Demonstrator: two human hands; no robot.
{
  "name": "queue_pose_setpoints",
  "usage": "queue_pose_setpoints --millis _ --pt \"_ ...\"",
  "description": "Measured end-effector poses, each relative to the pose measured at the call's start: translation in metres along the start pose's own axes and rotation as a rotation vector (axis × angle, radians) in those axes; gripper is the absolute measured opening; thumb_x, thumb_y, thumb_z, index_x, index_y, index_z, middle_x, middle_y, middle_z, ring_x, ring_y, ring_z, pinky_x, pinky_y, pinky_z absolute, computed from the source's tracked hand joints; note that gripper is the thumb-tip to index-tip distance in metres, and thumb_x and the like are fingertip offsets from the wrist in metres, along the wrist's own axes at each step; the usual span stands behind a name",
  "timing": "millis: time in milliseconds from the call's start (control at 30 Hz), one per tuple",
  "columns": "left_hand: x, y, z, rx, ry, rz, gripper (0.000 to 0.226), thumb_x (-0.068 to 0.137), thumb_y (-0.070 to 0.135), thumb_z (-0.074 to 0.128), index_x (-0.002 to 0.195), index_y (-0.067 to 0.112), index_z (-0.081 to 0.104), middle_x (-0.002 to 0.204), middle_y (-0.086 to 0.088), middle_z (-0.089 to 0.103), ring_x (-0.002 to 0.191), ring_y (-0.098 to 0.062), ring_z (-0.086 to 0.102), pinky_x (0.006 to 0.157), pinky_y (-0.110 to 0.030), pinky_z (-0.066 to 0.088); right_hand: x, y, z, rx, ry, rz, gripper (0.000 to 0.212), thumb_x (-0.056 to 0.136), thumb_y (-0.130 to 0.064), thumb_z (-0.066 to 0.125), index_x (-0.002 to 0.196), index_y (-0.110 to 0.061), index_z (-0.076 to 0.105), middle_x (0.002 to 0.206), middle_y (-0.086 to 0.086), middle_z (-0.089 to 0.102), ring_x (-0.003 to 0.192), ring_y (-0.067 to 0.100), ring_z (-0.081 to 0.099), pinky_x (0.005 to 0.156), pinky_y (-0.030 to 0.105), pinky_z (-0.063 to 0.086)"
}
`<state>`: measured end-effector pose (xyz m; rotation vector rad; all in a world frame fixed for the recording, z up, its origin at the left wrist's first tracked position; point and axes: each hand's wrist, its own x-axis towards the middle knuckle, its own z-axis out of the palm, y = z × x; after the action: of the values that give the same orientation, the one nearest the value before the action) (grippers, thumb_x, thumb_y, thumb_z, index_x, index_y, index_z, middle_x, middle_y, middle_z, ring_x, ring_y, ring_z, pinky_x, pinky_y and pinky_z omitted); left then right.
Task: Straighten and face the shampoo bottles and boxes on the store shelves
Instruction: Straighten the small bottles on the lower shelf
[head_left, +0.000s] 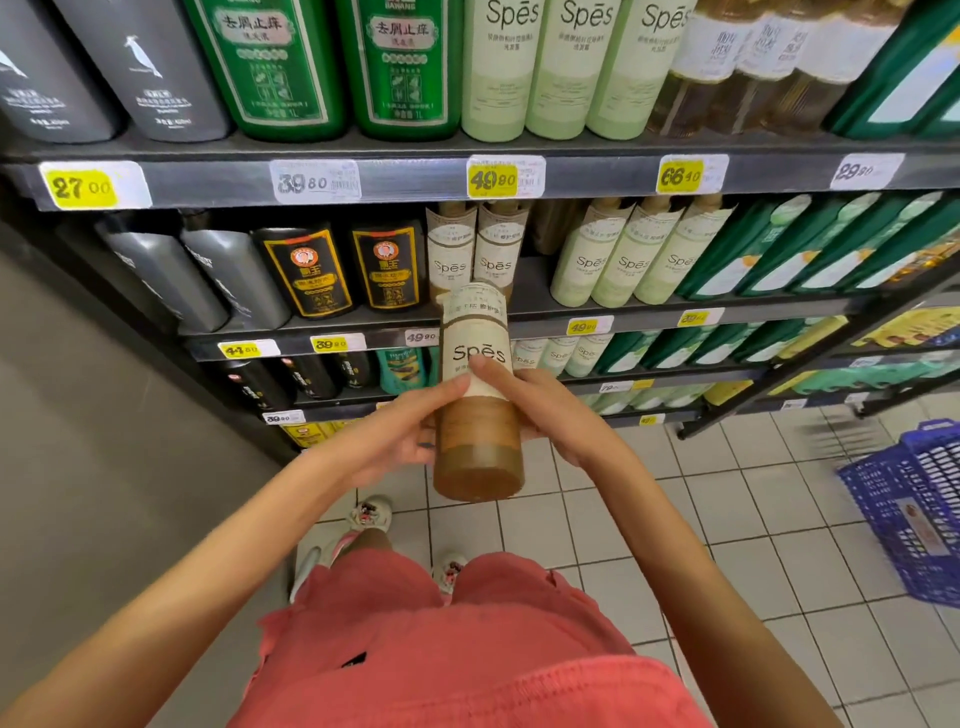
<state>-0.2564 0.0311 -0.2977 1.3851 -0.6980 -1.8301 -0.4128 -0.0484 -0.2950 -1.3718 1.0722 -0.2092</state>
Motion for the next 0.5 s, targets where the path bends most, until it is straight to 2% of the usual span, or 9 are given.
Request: queue_pose_setpoints --millis 100,133,200,267,333,400,433,500 --pt "0.004 0.009 0.004 -0.081 0.005 -0.204 0.070 0.069 0.058 0.055 0.124 0.015 0.053 0.108 -0.009 0.067 0.086 -0.018 0.068 0.059 -0.026 0.056 0.006 0.002 0.002 0.084 -0.023 0.204 0.060 0.079 -0.069 0.053 0.104 -0.016 0.067 0.083 0.004 0.070 0.071 0.014 0.068 0.058 0.024 0.055" --pt "0.006 0.012 0.006 -0.096 0.020 -0.256 0.070 0.072 0.058 0.055 0.125 0.013 0.053 0.103 -0.009 0.067 0.080 -0.017 0.068 0.056 -0.026 0.056 0.006 0.003 0.002 0.119 -0.036 0.247 0.061 0.081 -0.069 0.051 0.106 -0.016 0.066 0.085 0.006 0.069 0.072 0.014 0.068 0.055 0.022 0.053" --pt "0.010 0.015 0.010 -0.105 0.025 -0.318 0.066 0.082 0.057 0.050 0.129 0.011 0.051 0.096 -0.008 0.065 0.076 -0.017 0.067 0.052 -0.025 0.055 0.007 0.006 0.002 0.163 -0.041 0.288 0.060 0.083 -0.069 0.048 0.108 -0.017 0.065 0.093 0.010 0.067 0.075 0.016 0.067 0.053 0.021 0.052" --pt "0.012 0.017 0.012 -0.093 0.022 -0.337 0.064 0.086 0.056 0.047 0.130 0.010 0.049 0.094 -0.009 0.065 0.074 -0.017 0.067 0.052 -0.025 0.055 0.006 0.009 0.001 0.170 -0.031 0.291 0.053 0.084 -0.068 0.047 0.098 -0.020 0.066 0.090 0.010 0.067 0.066 0.012 0.067 0.049 0.019 0.051" --pt "0.013 0.019 0.015 -0.083 0.011 -0.341 0.062 0.087 0.055 0.046 0.130 0.010 0.050 0.096 -0.009 0.065 0.075 -0.017 0.067 0.054 -0.026 0.056 0.004 0.011 -0.002 0.171 -0.004 0.270 0.051 0.084 -0.068 0.047 0.093 -0.022 0.066 0.083 0.008 0.069 0.061 0.011 0.067 0.048 0.019 0.051" --pt "0.013 0.020 0.019 -0.138 -0.025 -0.339 0.055 0.090 0.050 0.044 0.129 0.011 0.049 0.102 -0.009 0.065 0.085 -0.019 0.066 0.066 -0.031 0.057 0.002 0.011 -0.006 0.145 0.045 0.234 0.053 0.083 -0.067 0.049 0.095 -0.019 0.067 0.073 0.004 0.070 0.058 0.011 0.068 0.047 0.020 0.051" --pt "0.014 0.021 0.022 -0.204 -0.063 -0.325 0.050 0.093 0.046 0.042 0.128 0.012 0.050 0.105 -0.010 0.065 0.091 -0.021 0.065 0.074 -0.035 0.055 0.002 0.011 -0.007 0.103 0.078 0.219 0.058 0.083 -0.068 0.049 0.099 -0.015 0.067 0.073 0.004 0.071 0.060 0.011 0.068 0.049 0.021 0.052" --pt "0.015 0.020 0.030 -0.398 -0.132 -0.275 0.043 0.097 0.040 0.034 0.122 0.010 0.052 0.104 -0.011 0.068 0.099 -0.025 0.062 0.084 -0.039 0.048 0.002 0.013 -0.009 0.028 0.134 0.198 0.063 0.084 -0.067 0.045 0.110 -0.013 0.065 0.092 0.007 0.072 0.077 0.015 0.069 0.063 0.026 0.057"
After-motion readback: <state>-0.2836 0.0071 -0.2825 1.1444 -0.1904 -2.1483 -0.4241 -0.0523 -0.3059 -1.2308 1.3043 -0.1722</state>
